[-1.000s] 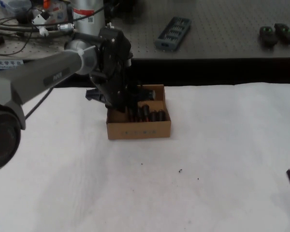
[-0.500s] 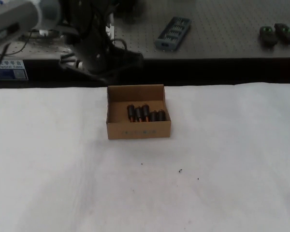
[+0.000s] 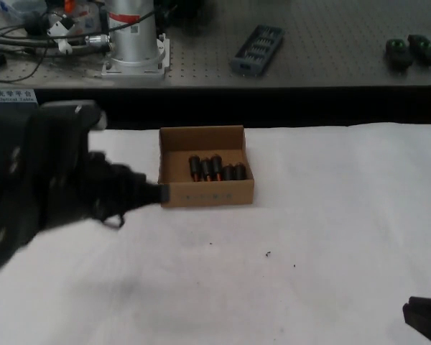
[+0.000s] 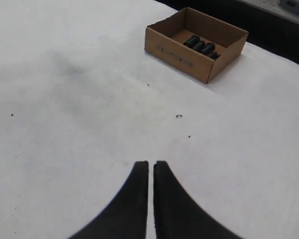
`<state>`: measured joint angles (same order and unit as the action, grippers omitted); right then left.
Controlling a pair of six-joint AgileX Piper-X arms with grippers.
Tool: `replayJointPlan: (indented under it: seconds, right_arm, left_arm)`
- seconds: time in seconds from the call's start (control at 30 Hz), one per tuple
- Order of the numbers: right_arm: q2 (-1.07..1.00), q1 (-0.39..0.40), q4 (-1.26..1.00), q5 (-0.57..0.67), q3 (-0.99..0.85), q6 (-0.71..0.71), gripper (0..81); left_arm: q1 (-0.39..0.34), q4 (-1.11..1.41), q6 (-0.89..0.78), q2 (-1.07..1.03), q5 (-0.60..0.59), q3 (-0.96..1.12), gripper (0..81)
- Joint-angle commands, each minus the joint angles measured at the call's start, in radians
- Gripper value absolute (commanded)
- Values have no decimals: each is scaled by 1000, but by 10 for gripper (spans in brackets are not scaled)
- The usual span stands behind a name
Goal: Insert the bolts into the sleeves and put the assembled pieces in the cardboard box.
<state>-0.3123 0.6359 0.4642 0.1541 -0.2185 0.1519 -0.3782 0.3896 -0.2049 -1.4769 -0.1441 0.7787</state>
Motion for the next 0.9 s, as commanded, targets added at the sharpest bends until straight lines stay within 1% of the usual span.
replayJointPlan:
  seconds: [0.0, 0.13, 0.23, 0.43, 0.53, 0.63, 0.7, 0.8, 0.87]
  right_arm:
    - [7, -7, -37, 22, 9, -2, 38]
    - [7, -7, -37, 13, 9, -2, 38]
    - [7, -7, -37, 13, 9, -2, 38]
    - [7, -7, -37, 13, 9, -2, 38]
    - [7, -7, -37, 15, 9, -2, 38]
    - [4, -7, -37, 15, 9, -2, 38]
    - [4, -7, -37, 15, 9, -2, 38]
    - [35, -7, -71, 15, 48, -2, 38]
    - [88, -10, -117, 15, 112, -2, 38]
  left_arm:
    - [0, 328, 6, 135, -10, -282, 23]
    - [0, 547, 6, 201, -10, -488, 23]
    - [0, 650, 6, 218, -10, -596, 23]
    - [0, 681, 6, 220, -10, -765, 23]
    - [-8, 595, 3, 271, -10, -779, 23]
    - [-8, 425, 3, 308, -10, -779, 23]
    - [-8, 384, 3, 313, -10, -779, 23]
    - [-8, 345, 3, 313, -10, -779, 23]
    - [-8, 306, 3, 350, -10, -779, 23]
